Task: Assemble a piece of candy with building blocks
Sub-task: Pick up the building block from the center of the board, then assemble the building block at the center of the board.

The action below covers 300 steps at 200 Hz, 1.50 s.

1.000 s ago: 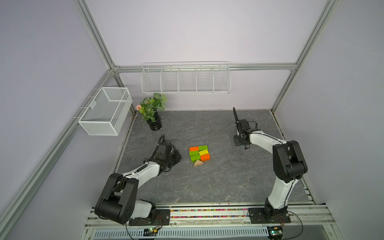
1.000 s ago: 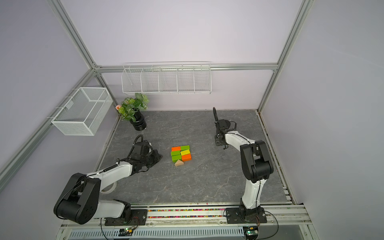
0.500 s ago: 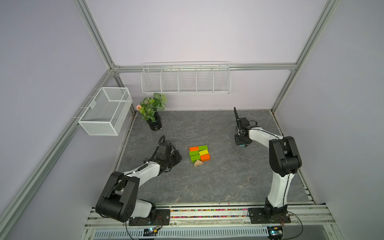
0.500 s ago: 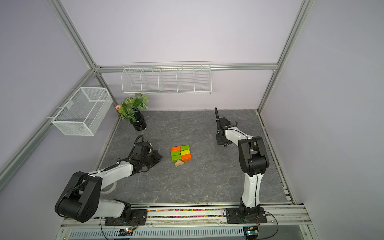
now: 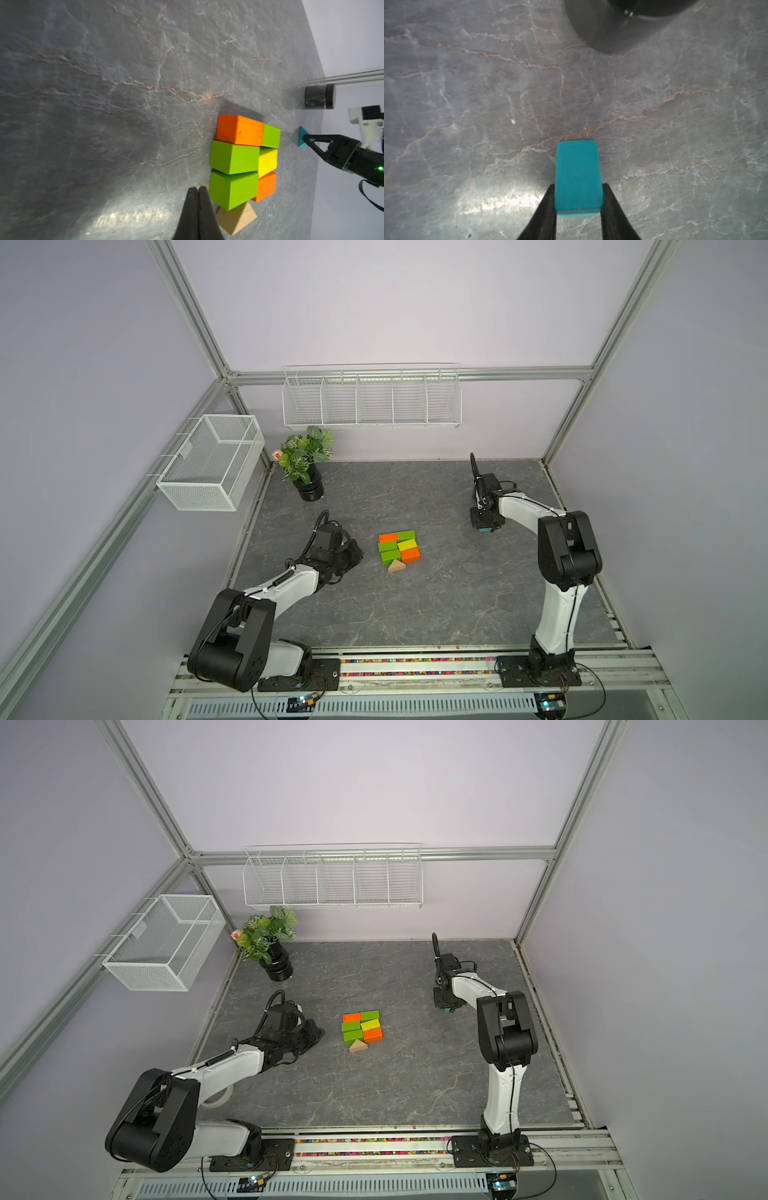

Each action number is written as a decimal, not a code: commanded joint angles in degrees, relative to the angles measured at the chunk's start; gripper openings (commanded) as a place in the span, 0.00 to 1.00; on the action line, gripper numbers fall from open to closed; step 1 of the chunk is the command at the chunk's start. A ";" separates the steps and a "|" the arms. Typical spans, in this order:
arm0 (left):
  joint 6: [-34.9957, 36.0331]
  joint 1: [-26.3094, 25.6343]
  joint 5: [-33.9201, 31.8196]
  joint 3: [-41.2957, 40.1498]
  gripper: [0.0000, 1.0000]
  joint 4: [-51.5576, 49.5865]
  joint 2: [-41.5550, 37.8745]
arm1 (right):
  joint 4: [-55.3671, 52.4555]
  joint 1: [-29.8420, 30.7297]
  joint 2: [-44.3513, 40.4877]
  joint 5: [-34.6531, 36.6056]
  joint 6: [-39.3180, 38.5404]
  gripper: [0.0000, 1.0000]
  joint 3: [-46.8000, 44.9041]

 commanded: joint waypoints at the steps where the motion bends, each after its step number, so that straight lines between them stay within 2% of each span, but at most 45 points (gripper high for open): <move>1: -0.26 0.26 -3.29 -1.02 0.00 -0.22 -5.55 | 4.49 -0.27 -7.32 -7.18 2.60 0.07 -4.22; 22: 0.59 0.27 -5.38 -0.99 0.00 1.43 -11.16 | 11.70 0.12 -14.85 -16.94 5.70 0.07 -7.90; 47: 1.42 0.31 -6.93 -0.64 0.00 7.17 -16.51 | 27.85 0.31 -22.50 -31.43 12.60 0.07 -12.95; 69: 1.62 0.86 -1.11 0.04 0.00 18.26 -17.04 | 45.90 0.35 -24.61 -44.01 21.96 0.07 -16.27; 81: -0.82 2.09 5.58 1.45 0.00 25.39 -13.83 | 55.75 0.30 -23.50 -50.65 28.06 0.07 -16.56; 90: -4.28 3.21 11.68 2.67 0.08 32.68 -10.33 | 64.36 0.25 -21.98 -55.40 33.47 0.06 -16.56; 100: -9.67 4.18 17.27 3.63 0.11 42.36 -5.47 | 76.00 0.16 -19.90 -59.40 41.13 0.07 -16.79; 109: -14.48 4.70 21.50 4.59 0.18 52.11 -0.64 | 85.57 0.12 -17.94 -61.29 48.00 0.07 -17.02; 121: -22.10 4.98 25.66 6.61 0.35 63.71 6.17 | 97.07 0.16 -14.59 -63.98 56.61 0.07 -15.83; 138: -32.18 4.98 30.71 11.29 0.47 78.89 15.68 | 111.22 0.29 -9.32 -65.43 68.25 0.07 -13.72; 152: -34.64 4.36 33.39 15.10 0.48 80.04 20.06 | 111.51 0.95 -7.59 -67.35 70.33 0.07 -12.17; 171: -33.36 3.46 34.20 16.61 0.50 79.91 20.54 | 110.15 2.77 -9.20 -69.11 66.60 0.07 -12.69; 204: -33.68 2.42 35.15 19.38 0.55 79.90 22.13 | 99.45 5.46 -11.43 -70.31 58.86 0.09 -12.04; 246: -34.09 -1.40 37.96 25.06 0.57 79.95 27.08 | 101.74 7.52 -8.81 -71.70 61.71 0.09 -9.72; 300: -33.69 -2.06 38.18 25.34 0.59 79.96 26.30 | 99.17 8.62 -7.31 -72.10 60.33 0.11 -9.31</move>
